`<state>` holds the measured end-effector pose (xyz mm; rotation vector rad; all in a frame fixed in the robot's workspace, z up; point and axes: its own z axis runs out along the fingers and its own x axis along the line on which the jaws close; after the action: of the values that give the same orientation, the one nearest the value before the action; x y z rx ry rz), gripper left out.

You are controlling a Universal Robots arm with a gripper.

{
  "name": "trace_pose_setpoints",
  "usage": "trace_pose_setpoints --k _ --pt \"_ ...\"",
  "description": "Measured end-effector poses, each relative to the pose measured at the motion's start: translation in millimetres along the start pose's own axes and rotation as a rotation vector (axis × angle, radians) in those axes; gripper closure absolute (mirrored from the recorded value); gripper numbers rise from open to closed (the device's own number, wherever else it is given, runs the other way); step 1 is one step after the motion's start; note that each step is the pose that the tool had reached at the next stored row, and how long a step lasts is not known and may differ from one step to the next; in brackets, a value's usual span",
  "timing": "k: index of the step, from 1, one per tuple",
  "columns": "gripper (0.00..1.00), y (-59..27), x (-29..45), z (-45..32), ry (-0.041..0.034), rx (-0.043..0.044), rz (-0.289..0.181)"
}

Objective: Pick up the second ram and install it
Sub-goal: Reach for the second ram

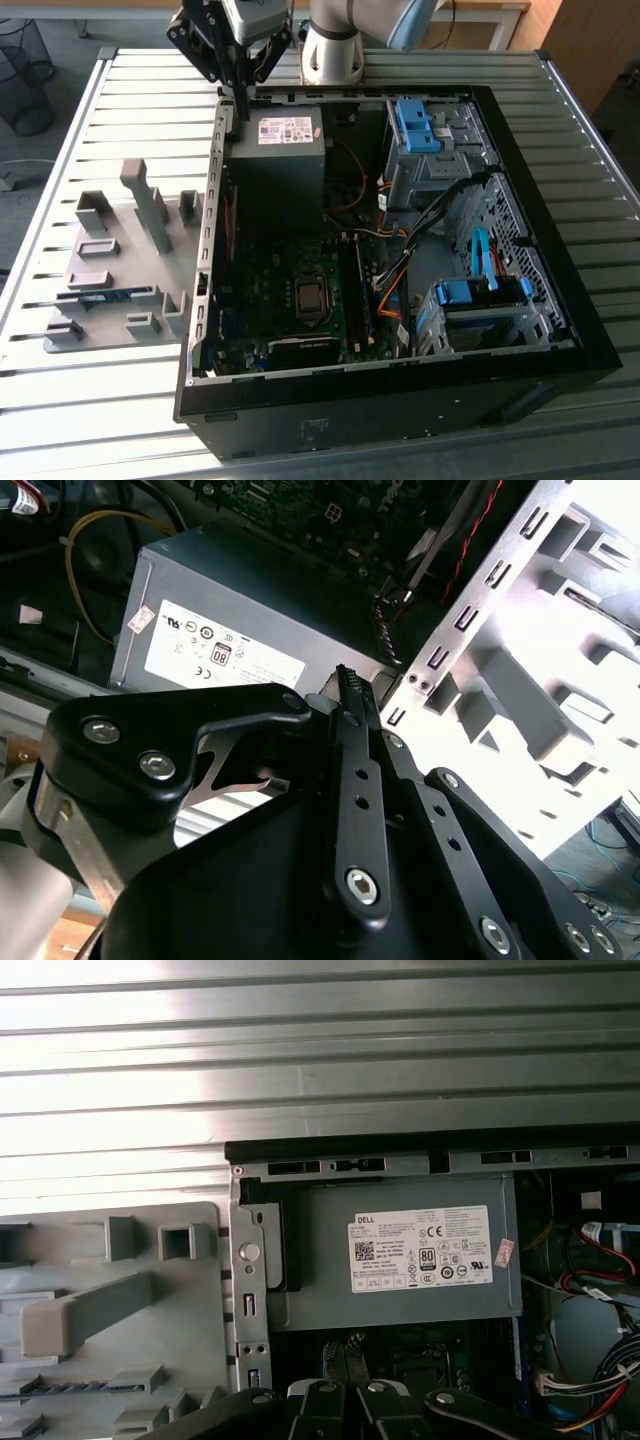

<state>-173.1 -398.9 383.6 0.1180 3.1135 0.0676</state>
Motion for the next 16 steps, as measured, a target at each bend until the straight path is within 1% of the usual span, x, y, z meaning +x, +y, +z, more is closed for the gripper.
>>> trace_pose_setpoints --k 16 --pt "0.89 -0.6 7.2 1.0 0.0 0.0 0.0"
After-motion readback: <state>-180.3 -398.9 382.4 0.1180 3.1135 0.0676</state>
